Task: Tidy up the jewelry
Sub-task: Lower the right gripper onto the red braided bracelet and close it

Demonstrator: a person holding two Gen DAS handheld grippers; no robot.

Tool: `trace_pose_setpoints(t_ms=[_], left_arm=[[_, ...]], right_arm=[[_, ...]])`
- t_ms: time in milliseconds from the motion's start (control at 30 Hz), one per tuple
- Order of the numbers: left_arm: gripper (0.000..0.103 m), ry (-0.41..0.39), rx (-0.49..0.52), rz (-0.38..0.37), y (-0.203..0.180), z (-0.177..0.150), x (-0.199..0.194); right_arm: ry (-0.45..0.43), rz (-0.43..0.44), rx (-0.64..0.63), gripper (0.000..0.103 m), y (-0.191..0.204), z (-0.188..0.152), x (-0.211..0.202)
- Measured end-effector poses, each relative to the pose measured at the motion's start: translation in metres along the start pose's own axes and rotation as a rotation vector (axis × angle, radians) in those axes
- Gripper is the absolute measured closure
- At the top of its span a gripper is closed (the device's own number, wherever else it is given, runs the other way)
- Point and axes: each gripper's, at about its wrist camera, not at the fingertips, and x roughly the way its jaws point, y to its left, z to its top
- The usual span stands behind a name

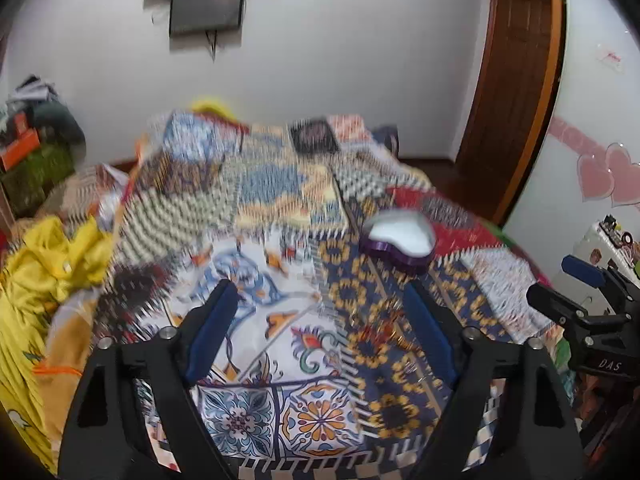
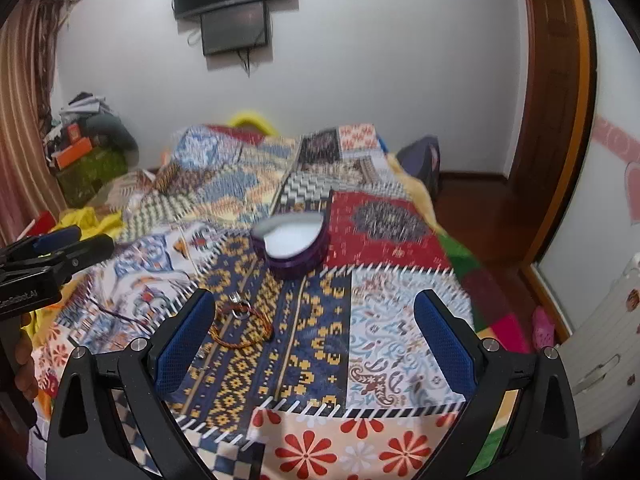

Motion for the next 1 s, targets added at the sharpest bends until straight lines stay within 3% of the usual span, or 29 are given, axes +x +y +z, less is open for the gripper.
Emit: trace_pose_setpoints(t_ms=[167,333,400,467,633,1000], left_arm=[[0.045,0.126,-0.02,-0.051,0.009,-0.014,0.038],[0.061,0.181,0.015,-0.085,0.004,-0.021,0.058],[0.074,0.201,0.021,-0.113,0.003,-0.022,0.064],[0.079,0.213,0.036,-0.128,0.002,-0.019,0.072],[0.081,0.247,0.092,-0.15,-0.004,-0.015,0.092],[0.081,0.316,0.121,-0.205,-0.006,-0.015,0.123]], right_arm=[[0.072,0.032,-0.016,0.017,0.0,-0.006,0.028],[0.136,0.102,-0.041,0.037,0.01,-0.012,0.053],[0.156,0.115,-0.057,0.045,0.013,-0.014,0.062],[0.177,0.127,-0.071,0.053,0.017,-0.017,0.07],[0.238,0.189,-0.064,0.069,0.019,-0.022,0.083],[0.252,0.187,-0.109,0.084,0.022,-0.025,0.091]])
